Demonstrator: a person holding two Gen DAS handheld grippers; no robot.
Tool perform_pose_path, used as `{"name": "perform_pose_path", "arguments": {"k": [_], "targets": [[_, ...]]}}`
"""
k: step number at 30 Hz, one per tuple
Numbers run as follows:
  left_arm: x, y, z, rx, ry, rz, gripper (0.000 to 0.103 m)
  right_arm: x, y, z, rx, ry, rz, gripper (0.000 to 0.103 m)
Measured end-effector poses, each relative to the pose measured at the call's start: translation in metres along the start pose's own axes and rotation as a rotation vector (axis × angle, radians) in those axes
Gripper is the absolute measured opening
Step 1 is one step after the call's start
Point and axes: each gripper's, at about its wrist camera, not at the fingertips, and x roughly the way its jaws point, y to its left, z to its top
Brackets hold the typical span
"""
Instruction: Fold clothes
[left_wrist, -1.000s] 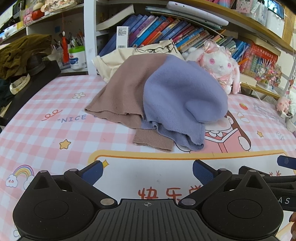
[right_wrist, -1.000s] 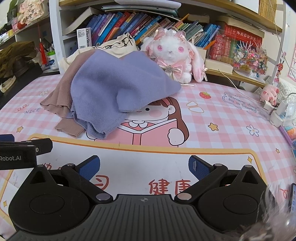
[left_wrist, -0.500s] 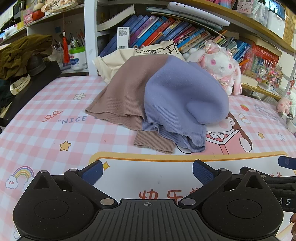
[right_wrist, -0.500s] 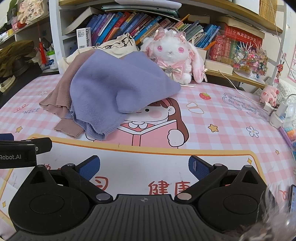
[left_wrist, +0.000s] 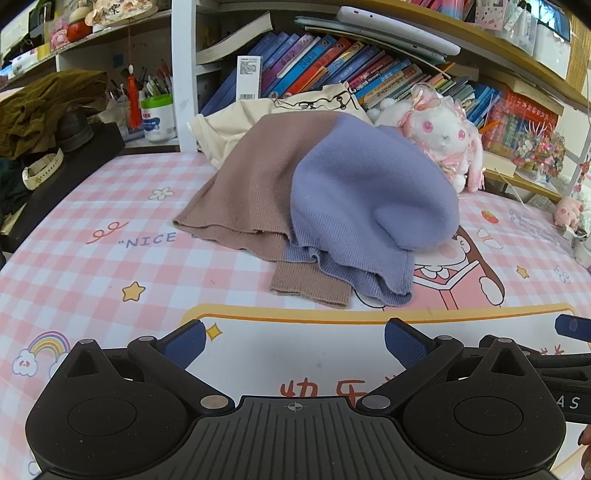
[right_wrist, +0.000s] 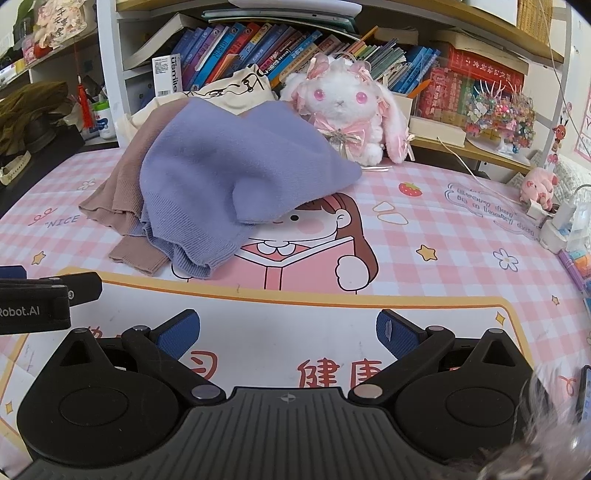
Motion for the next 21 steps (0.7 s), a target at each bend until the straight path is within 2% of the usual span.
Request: {"name": "perform_pose_path", "arguments": {"k": [21], "targets": [[0.0000,-0.0028,-0.0040,0.033,0.019,-0.017,0.103,0.0005,-0.0004,-0.0066,0.015,0.024,-0.001,0.103]]}}
